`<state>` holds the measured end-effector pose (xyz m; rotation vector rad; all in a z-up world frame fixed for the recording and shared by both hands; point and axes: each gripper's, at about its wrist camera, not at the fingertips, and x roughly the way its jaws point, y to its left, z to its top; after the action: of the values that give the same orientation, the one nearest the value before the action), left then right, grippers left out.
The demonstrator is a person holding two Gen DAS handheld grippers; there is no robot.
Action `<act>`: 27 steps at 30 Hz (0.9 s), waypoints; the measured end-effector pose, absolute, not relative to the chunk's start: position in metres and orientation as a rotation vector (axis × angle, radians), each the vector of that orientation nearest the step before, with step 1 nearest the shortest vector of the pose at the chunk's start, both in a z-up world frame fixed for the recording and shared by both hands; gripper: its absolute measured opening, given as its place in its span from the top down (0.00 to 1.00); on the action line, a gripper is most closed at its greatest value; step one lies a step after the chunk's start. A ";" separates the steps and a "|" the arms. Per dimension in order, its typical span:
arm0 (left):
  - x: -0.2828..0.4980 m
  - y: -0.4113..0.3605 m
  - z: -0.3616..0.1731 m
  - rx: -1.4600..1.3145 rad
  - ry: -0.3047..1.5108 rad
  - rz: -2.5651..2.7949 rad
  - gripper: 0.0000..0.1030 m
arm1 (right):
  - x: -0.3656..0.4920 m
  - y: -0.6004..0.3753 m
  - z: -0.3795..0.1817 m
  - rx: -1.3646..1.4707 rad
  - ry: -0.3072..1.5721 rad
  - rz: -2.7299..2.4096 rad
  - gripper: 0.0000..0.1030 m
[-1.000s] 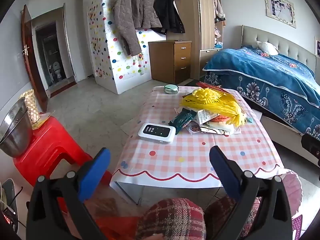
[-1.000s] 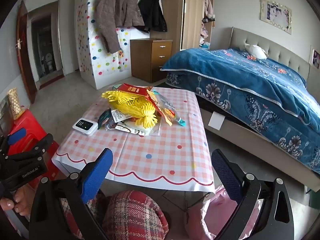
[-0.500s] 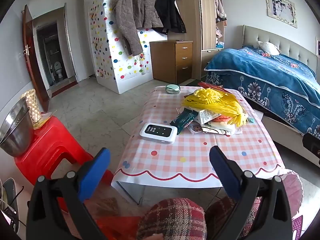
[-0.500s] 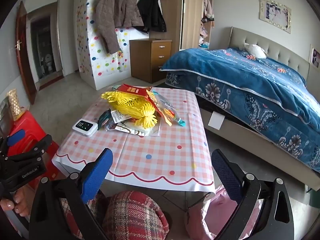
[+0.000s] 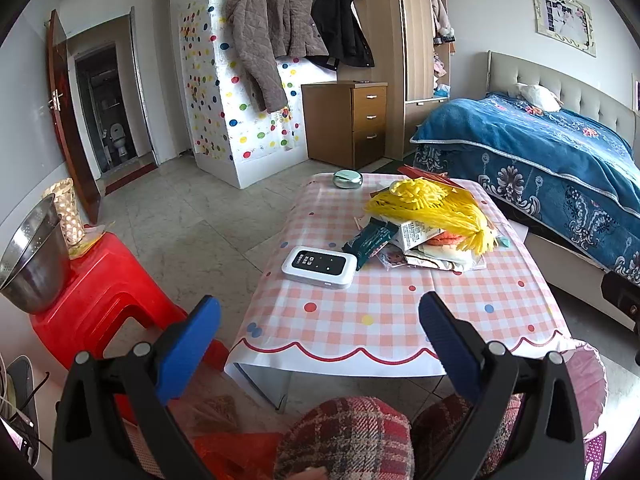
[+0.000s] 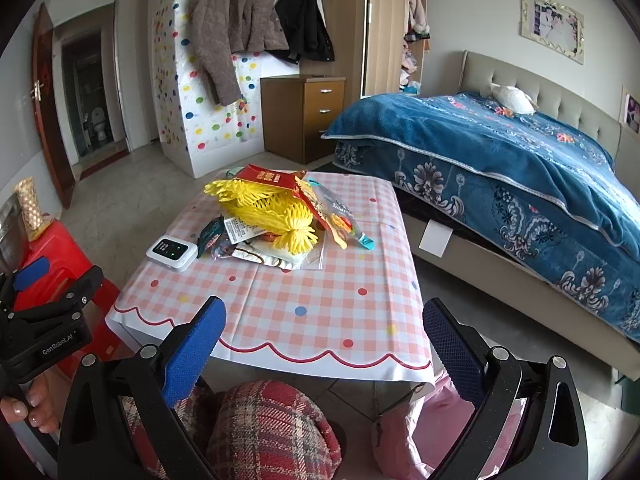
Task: Collect trash
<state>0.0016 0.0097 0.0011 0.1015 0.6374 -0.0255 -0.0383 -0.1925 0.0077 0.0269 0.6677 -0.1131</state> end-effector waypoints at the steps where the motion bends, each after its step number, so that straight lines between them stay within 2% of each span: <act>1: 0.002 0.011 0.001 0.102 0.638 -0.025 0.06 | -0.038 -0.193 0.008 0.027 0.668 -0.113 0.05; 27: 0.002 0.016 0.002 0.103 0.636 -0.028 0.06 | -0.038 -0.194 0.005 0.033 0.672 -0.113 0.05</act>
<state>0.0024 0.0163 0.0018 0.1026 0.6361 -0.0275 -0.0375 -0.1942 0.0054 0.0326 0.6719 -0.1128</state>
